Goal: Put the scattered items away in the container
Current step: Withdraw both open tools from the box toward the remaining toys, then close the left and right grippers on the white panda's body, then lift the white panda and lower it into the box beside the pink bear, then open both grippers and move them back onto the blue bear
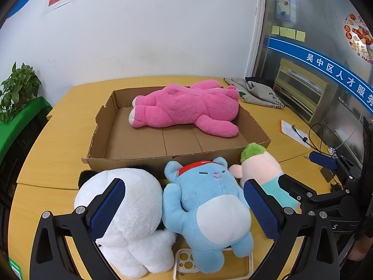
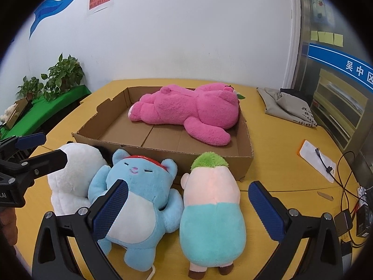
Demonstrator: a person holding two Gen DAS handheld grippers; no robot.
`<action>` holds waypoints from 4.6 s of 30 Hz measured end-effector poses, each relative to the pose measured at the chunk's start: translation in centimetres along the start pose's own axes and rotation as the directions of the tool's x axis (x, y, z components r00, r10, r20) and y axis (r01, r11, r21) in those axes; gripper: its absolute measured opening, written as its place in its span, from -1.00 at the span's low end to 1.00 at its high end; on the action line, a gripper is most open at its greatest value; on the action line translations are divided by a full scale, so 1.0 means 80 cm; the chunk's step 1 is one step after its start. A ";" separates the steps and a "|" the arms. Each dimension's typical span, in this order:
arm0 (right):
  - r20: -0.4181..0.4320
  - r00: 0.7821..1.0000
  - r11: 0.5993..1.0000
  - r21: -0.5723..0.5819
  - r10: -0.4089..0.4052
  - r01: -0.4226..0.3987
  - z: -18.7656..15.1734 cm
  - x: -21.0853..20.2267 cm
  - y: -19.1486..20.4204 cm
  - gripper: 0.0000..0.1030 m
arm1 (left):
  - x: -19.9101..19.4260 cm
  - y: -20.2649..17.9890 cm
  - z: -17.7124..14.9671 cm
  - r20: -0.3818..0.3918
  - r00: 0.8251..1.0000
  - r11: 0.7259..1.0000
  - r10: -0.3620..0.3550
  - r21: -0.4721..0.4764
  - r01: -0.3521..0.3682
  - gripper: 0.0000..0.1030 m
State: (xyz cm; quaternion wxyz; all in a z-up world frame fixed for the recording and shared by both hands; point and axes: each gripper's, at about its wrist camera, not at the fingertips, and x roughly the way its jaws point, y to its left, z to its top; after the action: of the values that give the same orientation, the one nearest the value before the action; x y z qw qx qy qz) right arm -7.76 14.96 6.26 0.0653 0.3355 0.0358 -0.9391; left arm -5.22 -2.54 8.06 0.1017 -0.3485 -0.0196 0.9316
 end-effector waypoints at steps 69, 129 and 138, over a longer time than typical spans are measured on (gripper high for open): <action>-0.162 0.927 0.932 -0.077 0.339 -0.354 -0.091 0.119 0.274 0.47 | 0.089 0.199 -0.055 -0.209 0.944 0.957 -0.255 -0.195 0.216 0.71; -0.030 0.984 0.985 0.016 0.174 -0.174 0.052 0.081 0.131 0.64 | 0.058 0.129 0.088 0.005 1.000 0.999 -0.022 -0.038 0.022 1.00; 0.005 1.000 1.000 0.004 0.027 -0.027 0.029 0.032 0.063 0.64 | 0.041 0.042 0.038 -0.011 0.998 0.997 -0.055 -0.052 0.054 1.00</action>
State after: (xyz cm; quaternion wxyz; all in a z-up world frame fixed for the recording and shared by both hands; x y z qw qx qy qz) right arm -10.40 9.48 6.31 0.0774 0.3339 0.0295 -0.9390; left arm -10.20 -5.03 7.87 0.1181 -0.3562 -0.0528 0.9254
